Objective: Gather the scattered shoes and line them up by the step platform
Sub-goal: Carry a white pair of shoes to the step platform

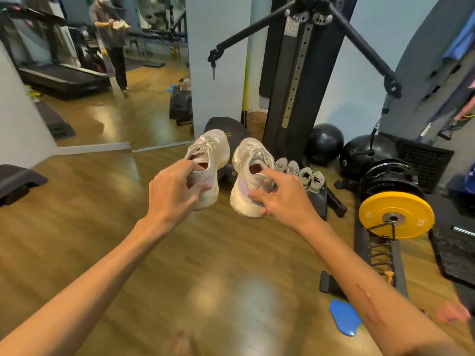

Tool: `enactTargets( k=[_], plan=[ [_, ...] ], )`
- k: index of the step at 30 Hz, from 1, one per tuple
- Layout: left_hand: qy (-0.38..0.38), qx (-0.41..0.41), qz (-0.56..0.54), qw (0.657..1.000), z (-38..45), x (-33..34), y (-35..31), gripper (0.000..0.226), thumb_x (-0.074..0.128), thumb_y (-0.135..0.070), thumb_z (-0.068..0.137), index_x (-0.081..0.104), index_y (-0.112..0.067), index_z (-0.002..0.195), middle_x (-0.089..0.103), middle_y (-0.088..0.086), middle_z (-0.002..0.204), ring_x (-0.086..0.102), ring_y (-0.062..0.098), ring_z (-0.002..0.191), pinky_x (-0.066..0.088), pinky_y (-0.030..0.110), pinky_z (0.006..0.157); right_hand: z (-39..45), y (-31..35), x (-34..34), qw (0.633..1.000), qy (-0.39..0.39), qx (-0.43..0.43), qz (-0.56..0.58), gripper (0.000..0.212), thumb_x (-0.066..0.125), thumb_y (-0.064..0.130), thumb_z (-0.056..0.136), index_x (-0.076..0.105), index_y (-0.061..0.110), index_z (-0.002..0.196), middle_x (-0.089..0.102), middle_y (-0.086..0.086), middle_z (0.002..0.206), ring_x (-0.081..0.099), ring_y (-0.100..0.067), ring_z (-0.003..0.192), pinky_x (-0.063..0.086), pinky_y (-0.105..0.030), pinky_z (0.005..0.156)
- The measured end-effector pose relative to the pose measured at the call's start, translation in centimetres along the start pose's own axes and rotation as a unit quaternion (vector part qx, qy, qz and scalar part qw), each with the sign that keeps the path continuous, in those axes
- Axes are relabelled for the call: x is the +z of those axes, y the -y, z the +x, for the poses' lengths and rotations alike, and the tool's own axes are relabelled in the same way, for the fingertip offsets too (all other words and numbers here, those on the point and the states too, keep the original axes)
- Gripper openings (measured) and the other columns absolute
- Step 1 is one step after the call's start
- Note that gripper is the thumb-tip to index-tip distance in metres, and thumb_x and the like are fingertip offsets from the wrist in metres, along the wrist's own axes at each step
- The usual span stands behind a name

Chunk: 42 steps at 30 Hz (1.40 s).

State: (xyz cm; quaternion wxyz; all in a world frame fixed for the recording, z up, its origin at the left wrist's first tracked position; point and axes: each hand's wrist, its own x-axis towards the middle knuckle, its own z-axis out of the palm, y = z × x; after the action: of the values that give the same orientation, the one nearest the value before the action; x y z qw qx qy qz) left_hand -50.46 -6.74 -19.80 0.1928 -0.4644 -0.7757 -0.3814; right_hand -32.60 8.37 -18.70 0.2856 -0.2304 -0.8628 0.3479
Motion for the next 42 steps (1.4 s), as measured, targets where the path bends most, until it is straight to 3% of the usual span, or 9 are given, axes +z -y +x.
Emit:
enactTargets(
  k=[8, 14, 17, 19, 24, 28, 31, 36, 42],
  plan=[
    [0.054, -0.025, -0.021, 0.998, 15.0, 11.9, 11.8, 0.032, 0.084, -0.032, 0.066, 0.067, -0.02, 0.09, 0.066, -0.004, 0.078, 0.059, 0.022, 0.068, 0.044, 0.032, 0.057, 17.3, -7.0, 4.7, 0.997, 0.033, 0.066, 0.021, 0.026, 0.076, 0.027, 0.079, 0.067, 0.027, 0.103, 0.067, 0.003, 0.081, 0.065, -0.017, 0.065, 0.057, -0.046, 0.064],
    [0.128, -0.056, -0.03, 0.99, 25.3, 21.1, 16.9, 0.033, 0.087, -0.033, 0.061, 0.068, -0.023, 0.086, 0.061, -0.006, 0.07, 0.058, 0.023, 0.068, 0.037, 0.028, 0.058, 27.3, -13.1, 7.7, 0.991, 0.049, 0.113, 0.057, 0.02, 0.076, 0.016, 0.08, 0.067, 0.019, 0.098, 0.064, 0.006, 0.073, 0.064, -0.008, 0.055, 0.055, -0.028, 0.047],
    [0.165, -0.08, -0.04, 0.982, 29.0, 26.3, 18.9, 0.033, 0.088, -0.029, 0.059, 0.067, -0.025, 0.084, 0.062, -0.006, 0.071, 0.057, 0.022, 0.069, 0.04, 0.029, 0.06, 32.3, -17.5, 8.8, 0.989, 0.069, 0.123, 0.054, 0.02, 0.075, 0.019, 0.081, 0.068, 0.015, 0.099, 0.066, -0.002, 0.085, 0.065, -0.014, 0.066, 0.055, -0.029, 0.049],
    [0.18, -0.095, -0.031, 0.979, 31.6, 30.1, 20.2, 0.034, 0.087, -0.03, 0.06, 0.068, -0.025, 0.087, 0.065, -0.002, 0.075, 0.06, 0.024, 0.072, 0.044, 0.032, 0.062, 35.4, -21.2, 9.4, 0.984, 0.084, 0.139, 0.073, 0.023, 0.075, 0.021, 0.081, 0.067, 0.018, 0.102, 0.063, 0.001, 0.092, 0.064, -0.012, 0.074, 0.052, -0.021, 0.048],
    [0.224, -0.086, 0.048, 0.97, 39.0, 39.9, 22.1, 0.035, 0.079, -0.045, 0.066, 0.065, -0.022, 0.088, 0.069, 0.001, 0.087, 0.062, 0.03, 0.085, 0.044, 0.034, 0.064, 43.9, -30.3, 9.5, 0.98, 0.106, 0.153, 0.077, 0.019, 0.076, 0.021, 0.079, 0.065, 0.027, 0.093, 0.061, 0.01, 0.082, 0.058, 0.005, 0.063, 0.043, -0.008, 0.047],
    [0.241, -0.104, 0.084, 0.961, 44.8, 47.0, 23.3, 0.038, 0.075, -0.05, 0.069, 0.062, -0.019, 0.086, 0.069, 0.002, 0.088, 0.063, 0.03, 0.085, 0.038, 0.032, 0.061, 52.1, -35.6, 8.4, 0.969, 0.151, 0.18, 0.077, 0.031, 0.077, 0.021, 0.08, 0.065, 0.021, 0.109, 0.066, 0.001, 0.088, 0.061, 0.001, 0.062, 0.048, -0.014, 0.048],
    [0.235, -0.128, 0.082, 0.96, 48.5, 51.5, 25.0, 0.042, 0.075, -0.052, 0.069, 0.064, -0.024, 0.098, 0.07, 0.003, 0.096, 0.063, 0.033, 0.091, 0.039, 0.032, 0.064, 58.5, -39.1, 8.0, 0.956, 0.17, 0.214, 0.104, 0.042, 0.077, 0.016, 0.081, 0.058, 0.017, 0.119, 0.069, -0.01, 0.086, 0.069, -0.017, 0.06, 0.056, -0.027, 0.051],
    [0.245, -0.149, 0.042, 0.957, 54.1, 59.5, 29.9, 0.046, 0.079, -0.049, 0.067, 0.066, -0.026, 0.106, 0.071, 0.004, 0.095, 0.064, 0.03, 0.09, 0.037, 0.03, 0.064, 68.2, -45.2, 9.4, 0.955, 0.172, 0.222, 0.097, 0.029, 0.074, 0.016, 0.083, 0.063, 0.015, 0.11, 0.072, -0.013, 0.079, 0.07, -0.026, 0.059, 0.06, -0.038, 0.056],
    [0.349, -0.169, 0.036, 0.921, 59.5, 72.1, 39.6, 0.047, 0.079, -0.039, 0.073, 0.063, -0.015, 0.11, 0.068, 0.01, 0.1, 0.062, 0.03, 0.093, 0.039, 0.03, 0.069, 78.7, -54.6, 14.7, 0.948, 0.191, 0.254, 0.037, 0.027, 0.076, 0.02, 0.081, 0.064, 0.018, 0.105, 0.07, -0.003, 0.09, 0.068, -0.015, 0.071, 0.049, -0.013, 0.056]
  ],
)
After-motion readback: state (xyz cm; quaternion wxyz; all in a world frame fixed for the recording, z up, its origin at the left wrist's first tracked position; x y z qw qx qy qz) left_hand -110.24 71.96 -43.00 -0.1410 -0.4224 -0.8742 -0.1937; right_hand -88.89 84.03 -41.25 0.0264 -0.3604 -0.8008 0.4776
